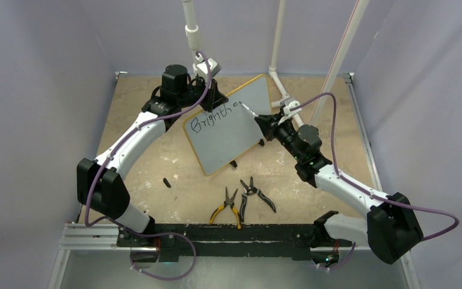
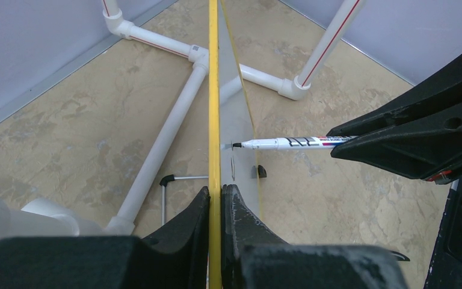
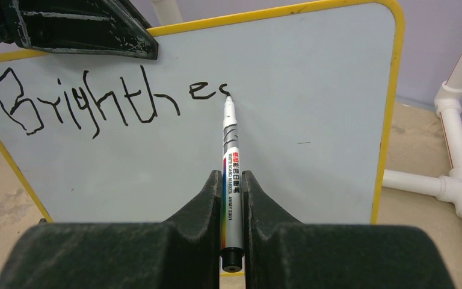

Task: Write a sentence on the whiteboard

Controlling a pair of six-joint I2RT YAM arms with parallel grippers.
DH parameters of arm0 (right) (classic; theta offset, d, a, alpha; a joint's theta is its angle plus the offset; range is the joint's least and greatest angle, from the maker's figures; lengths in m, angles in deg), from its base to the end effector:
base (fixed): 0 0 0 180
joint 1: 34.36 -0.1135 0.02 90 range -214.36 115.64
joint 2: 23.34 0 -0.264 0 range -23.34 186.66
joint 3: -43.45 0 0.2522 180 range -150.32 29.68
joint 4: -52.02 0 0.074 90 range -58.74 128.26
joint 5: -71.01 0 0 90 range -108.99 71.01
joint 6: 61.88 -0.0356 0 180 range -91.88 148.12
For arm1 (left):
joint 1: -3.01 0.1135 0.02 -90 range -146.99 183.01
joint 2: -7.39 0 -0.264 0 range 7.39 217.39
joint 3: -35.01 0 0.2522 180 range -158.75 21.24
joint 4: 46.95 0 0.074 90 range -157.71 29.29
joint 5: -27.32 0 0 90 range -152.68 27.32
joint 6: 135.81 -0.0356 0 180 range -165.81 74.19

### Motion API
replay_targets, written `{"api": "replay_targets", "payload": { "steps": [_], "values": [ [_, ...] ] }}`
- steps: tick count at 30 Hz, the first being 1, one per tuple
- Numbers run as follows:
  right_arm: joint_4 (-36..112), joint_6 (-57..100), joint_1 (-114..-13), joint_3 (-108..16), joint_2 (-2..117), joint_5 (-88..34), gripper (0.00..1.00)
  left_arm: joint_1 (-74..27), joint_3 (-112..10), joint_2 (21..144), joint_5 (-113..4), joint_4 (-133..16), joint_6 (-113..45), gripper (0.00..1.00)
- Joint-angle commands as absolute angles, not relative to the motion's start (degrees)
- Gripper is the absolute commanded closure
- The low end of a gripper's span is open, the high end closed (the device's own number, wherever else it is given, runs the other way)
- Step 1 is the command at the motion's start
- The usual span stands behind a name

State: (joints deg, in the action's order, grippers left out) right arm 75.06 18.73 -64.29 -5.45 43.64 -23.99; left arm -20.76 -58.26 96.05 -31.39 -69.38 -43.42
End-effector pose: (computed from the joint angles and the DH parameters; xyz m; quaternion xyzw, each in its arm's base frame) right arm 0.2286 0.1352 0.2877 -0.1520 0.6587 0.2755 0.6835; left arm 0.3262 -0.1639 0.3657 0.3004 0.7352 -0.3406 0.5032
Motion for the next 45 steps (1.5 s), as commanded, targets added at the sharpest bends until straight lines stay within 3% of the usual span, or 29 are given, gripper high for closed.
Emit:
{"api": "replay_targets", "payload": {
  "steps": [1, 18, 30, 45],
  "values": [
    [72.87, 18.81, -64.30, -5.13, 42.93, -22.37, 1.00, -20.81, -58.13, 95.19, -30.51, -66.37, -44.34, 1.00],
    [75.64, 18.94, -64.51, -2.79, 38.53, -29.38, 1.00, -20.81, -57.89, 94.84, -30.44, -66.24, -44.27, 1.00],
    [75.32, 16.36, -64.49, -7.79, 41.26, -20.62, 1.00, -20.81, -57.60, 94.68, -30.60, -66.16, -44.32, 1.00],
    [76.50, 17.20, -64.42, -9.42, 43.42, -19.51, 1.00, -20.81, -57.44, 94.85, -30.52, -66.16, -44.43, 1.00]
  ]
}}
